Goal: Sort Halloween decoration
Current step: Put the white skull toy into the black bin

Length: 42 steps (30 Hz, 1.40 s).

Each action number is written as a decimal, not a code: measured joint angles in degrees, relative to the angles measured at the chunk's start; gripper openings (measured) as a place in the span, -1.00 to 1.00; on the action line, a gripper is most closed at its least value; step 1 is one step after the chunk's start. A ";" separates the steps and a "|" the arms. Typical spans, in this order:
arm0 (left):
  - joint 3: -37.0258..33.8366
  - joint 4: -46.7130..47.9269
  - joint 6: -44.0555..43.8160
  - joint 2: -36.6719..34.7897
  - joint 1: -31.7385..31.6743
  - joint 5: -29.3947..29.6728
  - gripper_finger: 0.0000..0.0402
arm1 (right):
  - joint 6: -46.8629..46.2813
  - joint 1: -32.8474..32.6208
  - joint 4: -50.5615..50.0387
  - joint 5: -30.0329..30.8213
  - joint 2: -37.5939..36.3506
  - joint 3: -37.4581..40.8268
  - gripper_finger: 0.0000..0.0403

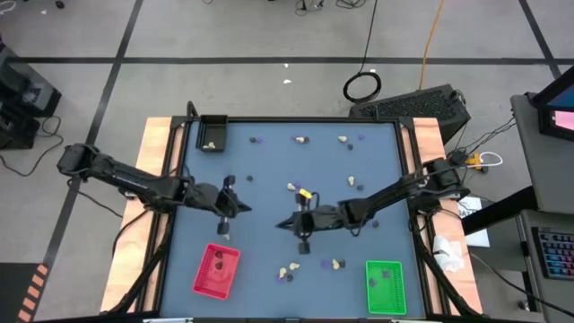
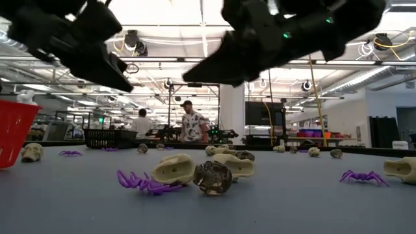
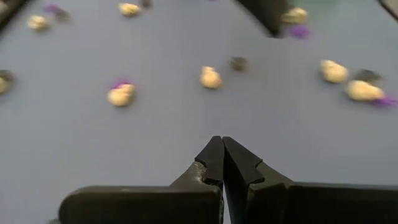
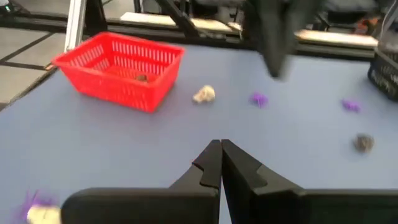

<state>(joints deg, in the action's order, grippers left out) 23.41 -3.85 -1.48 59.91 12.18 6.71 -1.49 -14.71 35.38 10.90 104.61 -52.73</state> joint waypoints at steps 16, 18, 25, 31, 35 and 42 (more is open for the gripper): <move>15.82 15.52 -2.98 20.69 12.87 -2.00 -1.00 | -2.16 -0.56 -0.19 2.61 -2.04 3.28 -1.00; 17.26 18.23 -2.72 22.08 13.57 -2.00 -1.00 | -2.17 -0.58 -0.59 2.60 -2.04 3.28 -1.00; 19.20 24.18 -5.81 23.14 14.65 -2.04 -1.00 | -2.36 -0.75 -1.44 2.59 -2.02 3.28 -1.00; 19.20 28.73 -8.69 23.11 16.12 -1.97 -1.00 | -2.37 -0.77 -1.44 2.59 -2.02 3.28 -1.00; 19.20 31.88 -10.47 22.62 16.99 -0.73 -1.00 | -2.37 -0.77 -1.58 2.57 -2.02 3.28 -1.00; 19.20 34.06 -11.73 19.55 17.72 1.44 -1.00 | -2.37 -0.77 -1.79 2.57 -2.02 3.24 -1.00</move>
<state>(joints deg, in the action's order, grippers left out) 42.61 30.21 -13.21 79.46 29.90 8.15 -3.86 -15.49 33.58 13.47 102.59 -49.50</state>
